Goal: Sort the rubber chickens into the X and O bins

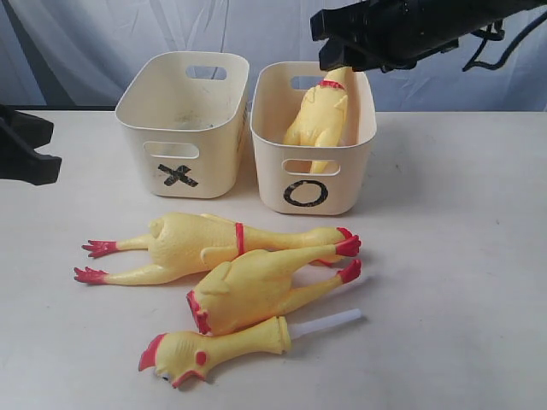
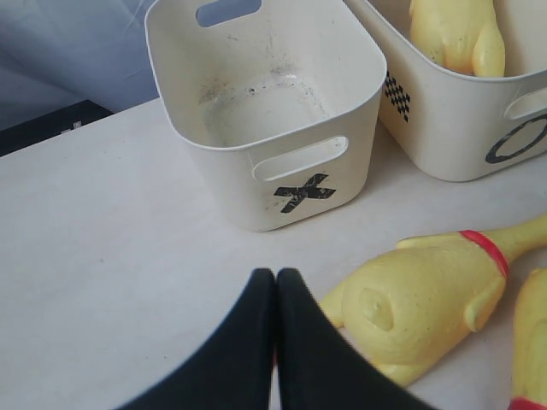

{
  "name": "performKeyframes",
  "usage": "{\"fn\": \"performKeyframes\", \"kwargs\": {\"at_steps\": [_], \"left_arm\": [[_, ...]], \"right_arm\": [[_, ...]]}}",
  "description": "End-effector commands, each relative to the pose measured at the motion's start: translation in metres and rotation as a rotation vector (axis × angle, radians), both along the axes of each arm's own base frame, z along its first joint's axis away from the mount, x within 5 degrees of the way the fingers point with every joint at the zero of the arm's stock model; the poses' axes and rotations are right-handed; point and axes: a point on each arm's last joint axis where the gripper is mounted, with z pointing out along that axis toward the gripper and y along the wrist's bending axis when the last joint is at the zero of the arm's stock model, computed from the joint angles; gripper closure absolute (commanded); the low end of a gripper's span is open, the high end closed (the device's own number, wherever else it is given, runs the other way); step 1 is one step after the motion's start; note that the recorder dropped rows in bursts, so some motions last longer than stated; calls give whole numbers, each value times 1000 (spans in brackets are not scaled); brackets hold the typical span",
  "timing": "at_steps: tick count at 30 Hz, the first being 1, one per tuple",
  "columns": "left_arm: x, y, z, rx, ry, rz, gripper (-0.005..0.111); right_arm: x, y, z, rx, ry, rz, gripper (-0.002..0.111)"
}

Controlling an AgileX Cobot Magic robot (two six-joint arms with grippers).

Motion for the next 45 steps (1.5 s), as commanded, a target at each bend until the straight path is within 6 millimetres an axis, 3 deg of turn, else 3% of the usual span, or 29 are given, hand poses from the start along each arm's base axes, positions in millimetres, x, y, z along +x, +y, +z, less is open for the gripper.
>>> {"fn": "performKeyframes", "kwargs": {"at_steps": [1, 11, 21, 28, 32, 36, 39, 42, 45], "left_arm": [[0, 0, 2, -25, 3, 9, 107], [-1, 0, 2, -24, 11, 6, 107], [-2, 0, -2, -18, 27, 1, 107], [-2, 0, -4, -17, 28, 3, 107], [-3, -1, -5, -33, 46, 1, 107], [-6, -4, -9, -72, 89, -10, 107], [-10, -13, -19, -72, 113, -141, 107], [-14, -35, -34, -144, 163, -396, 107], [-11, -52, -56, -119, 209, -527, 107]], "right_arm": [[-19, -4, 14, -47, 17, 91, 63], [-52, -8, 23, -123, 133, 266, 63], [-64, -11, 19, -141, 198, 304, 63], [-86, -21, -9, -128, 179, 258, 63], [-113, -28, -33, 9, 96, 168, 63], [-134, -45, -59, 2, -8, 61, 63], [-146, -59, -68, 49, -72, -92, 63], [-153, -62, -63, 78, -92, -106, 63], [-153, -61, -63, 90, -78, -103, 63]]}}
